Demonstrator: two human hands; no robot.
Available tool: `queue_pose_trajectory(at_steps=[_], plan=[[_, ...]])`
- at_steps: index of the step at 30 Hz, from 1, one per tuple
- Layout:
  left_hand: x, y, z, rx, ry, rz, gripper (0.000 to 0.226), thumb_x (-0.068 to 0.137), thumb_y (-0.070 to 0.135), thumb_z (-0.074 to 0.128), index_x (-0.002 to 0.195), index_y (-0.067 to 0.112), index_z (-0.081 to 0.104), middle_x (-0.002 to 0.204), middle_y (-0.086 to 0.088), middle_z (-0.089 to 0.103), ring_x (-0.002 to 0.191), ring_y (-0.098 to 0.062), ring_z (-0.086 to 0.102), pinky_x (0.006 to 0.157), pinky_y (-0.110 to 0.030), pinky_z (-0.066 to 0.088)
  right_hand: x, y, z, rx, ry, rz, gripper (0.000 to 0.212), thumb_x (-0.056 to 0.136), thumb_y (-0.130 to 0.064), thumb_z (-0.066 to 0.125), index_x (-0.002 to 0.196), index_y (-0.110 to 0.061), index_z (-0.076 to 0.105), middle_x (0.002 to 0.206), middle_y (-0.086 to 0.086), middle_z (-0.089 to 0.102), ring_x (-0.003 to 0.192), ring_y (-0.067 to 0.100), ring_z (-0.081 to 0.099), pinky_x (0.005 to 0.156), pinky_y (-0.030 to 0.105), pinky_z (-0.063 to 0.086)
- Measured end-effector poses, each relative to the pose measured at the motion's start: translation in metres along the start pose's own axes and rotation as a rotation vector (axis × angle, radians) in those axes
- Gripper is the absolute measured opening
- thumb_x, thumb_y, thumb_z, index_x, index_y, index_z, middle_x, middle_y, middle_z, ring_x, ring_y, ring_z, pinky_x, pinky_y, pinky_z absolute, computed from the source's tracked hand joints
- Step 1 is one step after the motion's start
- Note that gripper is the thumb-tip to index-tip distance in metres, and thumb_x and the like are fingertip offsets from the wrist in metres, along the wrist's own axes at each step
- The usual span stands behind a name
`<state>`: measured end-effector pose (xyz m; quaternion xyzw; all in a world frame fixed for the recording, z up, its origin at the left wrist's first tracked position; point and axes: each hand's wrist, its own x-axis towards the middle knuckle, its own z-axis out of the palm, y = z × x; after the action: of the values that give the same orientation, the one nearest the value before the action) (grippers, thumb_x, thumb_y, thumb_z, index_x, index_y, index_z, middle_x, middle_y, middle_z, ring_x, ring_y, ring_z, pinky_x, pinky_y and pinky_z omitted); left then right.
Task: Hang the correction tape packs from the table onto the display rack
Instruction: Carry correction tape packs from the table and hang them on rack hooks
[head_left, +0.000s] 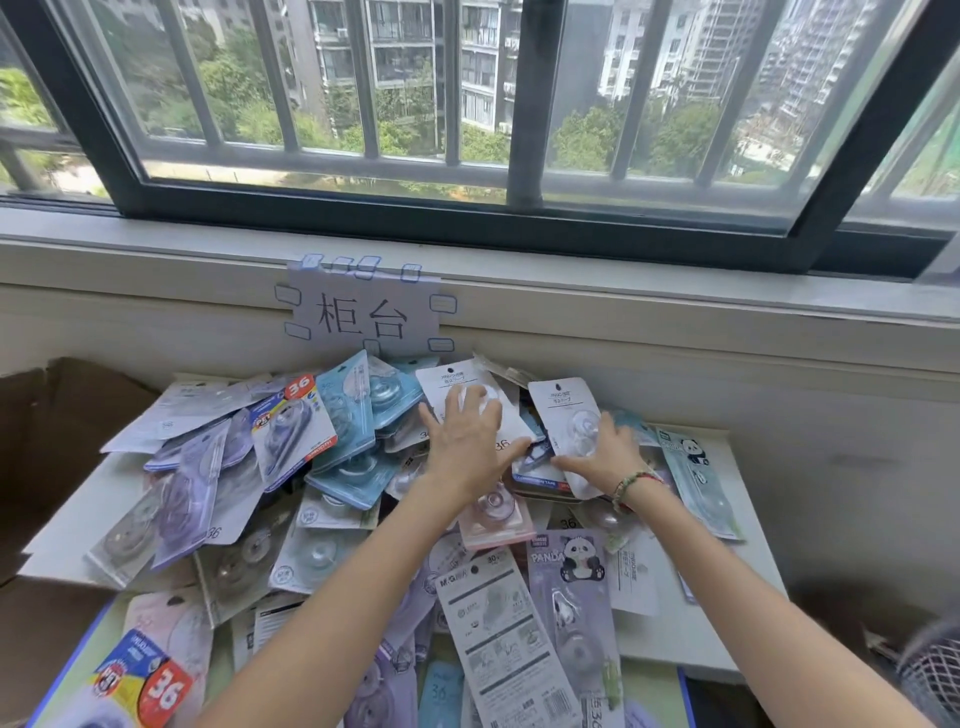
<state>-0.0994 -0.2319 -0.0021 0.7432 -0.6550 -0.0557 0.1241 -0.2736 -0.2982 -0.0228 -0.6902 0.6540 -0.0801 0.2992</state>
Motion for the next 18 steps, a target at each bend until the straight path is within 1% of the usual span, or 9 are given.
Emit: queue_pose_trajectory(at_steps=[2, 4, 6, 8, 11, 12, 14, 16, 18], plan=[[0.0, 0.002, -0.002, -0.014, -0.021, -0.002, 0.056, 0.09, 0.056, 0.053, 0.134, 0.023, 0.039, 0.144, -0.004, 0.029, 0.136, -0.026, 0.024, 0.11, -0.06, 0.023, -0.002, -0.001, 0.0, -0.001, -0.006, -0.001, 0.106, 0.077, -0.045, 0.073, 0.15, -0.007, 0.006, 0.149, 0.025, 0.019, 0.139, 0.036, 0.021, 0.111, 0.044, 0.026], [0.001, 0.003, -0.006, -0.035, -0.076, -0.001, 0.069, 0.089, 0.051, 0.057, 0.147, 0.031, 0.024, 0.142, -0.006, 0.027, 0.133, -0.028, 0.026, 0.11, -0.059, 0.023, -0.004, -0.001, 0.0, 0.006, -0.006, 0.002, 0.107, 0.077, -0.045, 0.074, 0.15, -0.008, 0.005, 0.15, 0.025, 0.017, 0.139, 0.037, 0.022, 0.111, 0.045, 0.027], [0.001, 0.002, -0.01, 0.003, -0.144, -0.019, 0.081, 0.088, 0.051, 0.058, 0.152, 0.034, 0.012, 0.142, -0.01, 0.023, 0.131, -0.03, 0.025, 0.108, -0.061, 0.024, -0.006, -0.001, -0.001, 0.015, -0.012, 0.007, 0.108, 0.077, -0.045, 0.074, 0.151, -0.008, 0.004, 0.15, 0.025, 0.016, 0.138, 0.037, 0.024, 0.111, 0.045, 0.028], [-0.001, -0.001, -0.011, 0.026, -0.175, -0.052, 0.082, 0.086, 0.058, 0.058, 0.151, 0.032, 0.016, 0.143, -0.011, 0.019, 0.132, -0.033, 0.023, 0.107, -0.063, 0.025, -0.007, 0.0, -0.002, 0.014, -0.017, 0.006, 0.109, 0.077, -0.045, 0.074, 0.151, -0.009, 0.003, 0.15, 0.025, 0.016, 0.138, 0.037, 0.026, 0.11, 0.045, 0.029], [-0.003, -0.003, -0.01, -0.027, -0.143, -0.097, 0.076, 0.083, 0.067, 0.055, 0.146, 0.032, 0.031, 0.147, -0.01, 0.014, 0.138, -0.033, 0.013, 0.107, -0.06, 0.027, -0.011, 0.001, -0.002, 0.014, -0.019, 0.011, 0.109, 0.077, -0.044, 0.075, 0.151, -0.011, 0.002, 0.151, 0.023, 0.014, 0.138, 0.036, 0.026, 0.11, 0.045, 0.029], [-0.004, -0.003, -0.01, -0.047, -0.119, -0.101, 0.072, 0.083, 0.067, 0.055, 0.142, 0.031, 0.036, 0.148, -0.01, 0.012, 0.139, -0.033, 0.01, 0.107, -0.059, 0.028, -0.011, 0.001, -0.002, 0.017, -0.018, 0.012, 0.109, 0.077, -0.044, 0.075, 0.152, -0.011, 0.002, 0.152, 0.023, 0.014, 0.138, 0.036, 0.026, 0.11, 0.045, 0.028], [-0.004, -0.003, -0.007, -0.086, -0.087, -0.11, 0.064, 0.083, 0.067, 0.055, 0.131, 0.027, 0.042, 0.151, -0.008, 0.007, 0.142, -0.032, 0.005, 0.106, -0.061, 0.028, -0.013, 0.001, -0.002, 0.017, -0.012, 0.013, 0.109, 0.076, -0.044, 0.075, 0.151, -0.012, 0.003, 0.151, 0.022, 0.014, 0.139, 0.036, 0.025, 0.11, 0.045, 0.028], [-0.004, -0.003, -0.003, -0.133, -0.072, -0.151, 0.062, 0.082, 0.071, 0.052, 0.12, 0.023, 0.044, 0.152, -0.006, 0.005, 0.143, -0.031, 0.002, 0.106, -0.066, 0.023, -0.013, 0.001, -0.003, 0.013, -0.002, 0.015, 0.109, 0.075, -0.045, 0.075, 0.151, -0.012, 0.005, 0.15, 0.022, 0.017, 0.138, 0.036, 0.026, 0.11, 0.046, 0.029], [-0.006, -0.003, 0.001, -0.167, -0.034, -0.183, 0.058, 0.081, 0.071, 0.052, 0.111, 0.021, 0.045, 0.151, -0.007, 0.007, 0.143, -0.029, 0.0, 0.106, -0.069, 0.019, -0.014, 0.001, -0.002, 0.011, 0.003, 0.015, 0.11, 0.074, -0.047, 0.076, 0.151, -0.011, 0.006, 0.149, 0.022, 0.018, 0.137, 0.037, 0.027, 0.111, 0.046, 0.03]])
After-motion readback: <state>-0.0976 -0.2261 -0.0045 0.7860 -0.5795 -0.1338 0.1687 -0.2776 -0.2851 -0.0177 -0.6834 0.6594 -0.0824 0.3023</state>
